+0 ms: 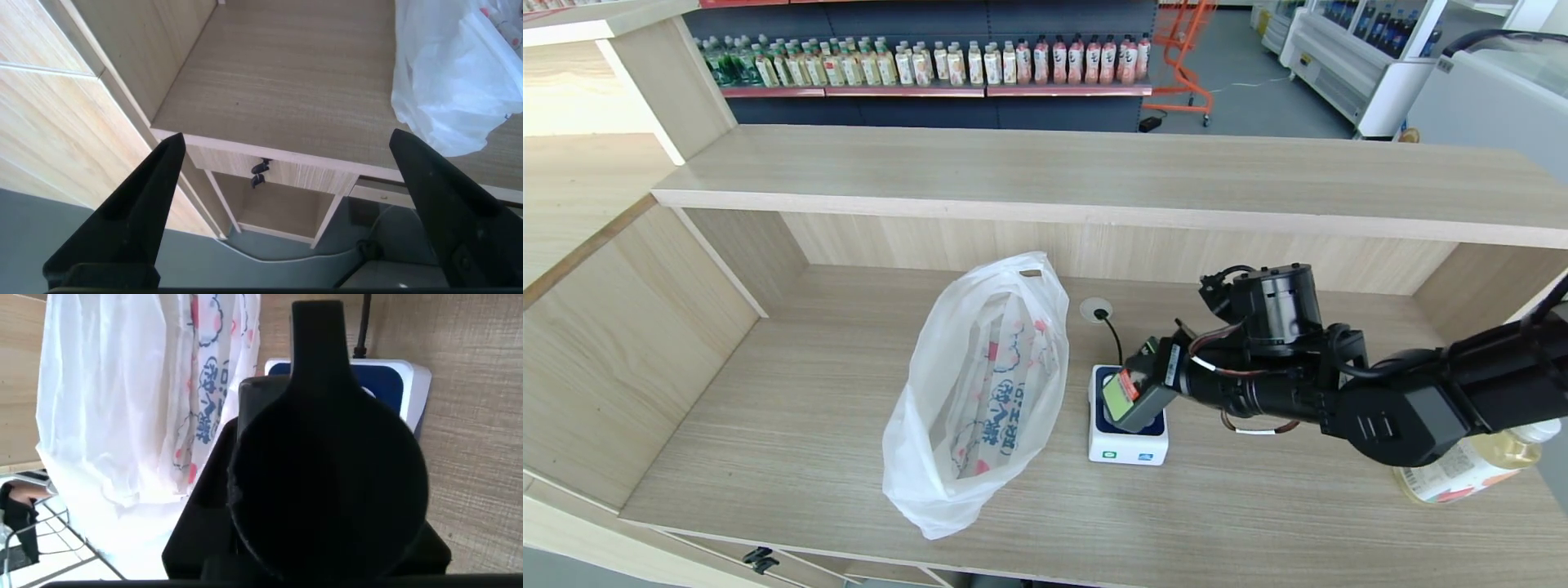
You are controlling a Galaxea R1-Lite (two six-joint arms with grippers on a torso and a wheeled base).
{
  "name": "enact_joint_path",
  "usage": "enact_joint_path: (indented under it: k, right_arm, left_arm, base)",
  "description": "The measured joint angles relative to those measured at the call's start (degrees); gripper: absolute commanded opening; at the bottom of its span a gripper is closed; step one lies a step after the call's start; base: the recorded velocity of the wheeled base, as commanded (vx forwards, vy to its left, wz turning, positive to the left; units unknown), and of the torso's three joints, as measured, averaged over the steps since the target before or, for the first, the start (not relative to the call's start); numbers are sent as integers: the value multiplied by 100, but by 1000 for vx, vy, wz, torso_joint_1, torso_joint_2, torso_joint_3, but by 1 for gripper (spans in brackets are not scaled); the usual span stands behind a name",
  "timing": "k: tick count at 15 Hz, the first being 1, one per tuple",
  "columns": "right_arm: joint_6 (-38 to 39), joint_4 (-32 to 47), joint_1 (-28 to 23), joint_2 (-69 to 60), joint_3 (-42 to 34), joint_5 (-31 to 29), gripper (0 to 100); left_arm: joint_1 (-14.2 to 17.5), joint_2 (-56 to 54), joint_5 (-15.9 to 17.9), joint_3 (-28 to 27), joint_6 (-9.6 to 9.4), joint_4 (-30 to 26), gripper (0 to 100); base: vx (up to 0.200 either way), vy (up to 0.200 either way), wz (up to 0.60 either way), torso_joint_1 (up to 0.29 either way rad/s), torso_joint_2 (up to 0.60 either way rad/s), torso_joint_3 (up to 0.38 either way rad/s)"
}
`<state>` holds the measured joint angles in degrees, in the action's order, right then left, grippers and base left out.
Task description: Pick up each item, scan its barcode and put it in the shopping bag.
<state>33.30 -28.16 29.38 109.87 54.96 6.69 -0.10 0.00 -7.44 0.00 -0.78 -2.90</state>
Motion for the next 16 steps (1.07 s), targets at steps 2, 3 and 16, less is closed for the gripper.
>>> enact_joint_path:
  k: [2, 3, 16]
  right_arm:
    - [-241, -39, 6, 165, 85, -13, 0]
    - [-308, -41, 6, 219, 116, -16, 0]
    - [-3683, 510, -612, -2170, -697, 102, 0]
  left_arm:
    - [0, 0, 0, 0, 0, 0, 100]
    - [0, 0, -2, 0, -1, 0, 100]
    - [0, 0, 0, 0, 0, 0, 100]
  base:
    - [0, 0, 0, 0, 0, 0]
    - [0, 0, 0, 0, 0, 0]
    - [0, 0, 0, 0, 0, 0]
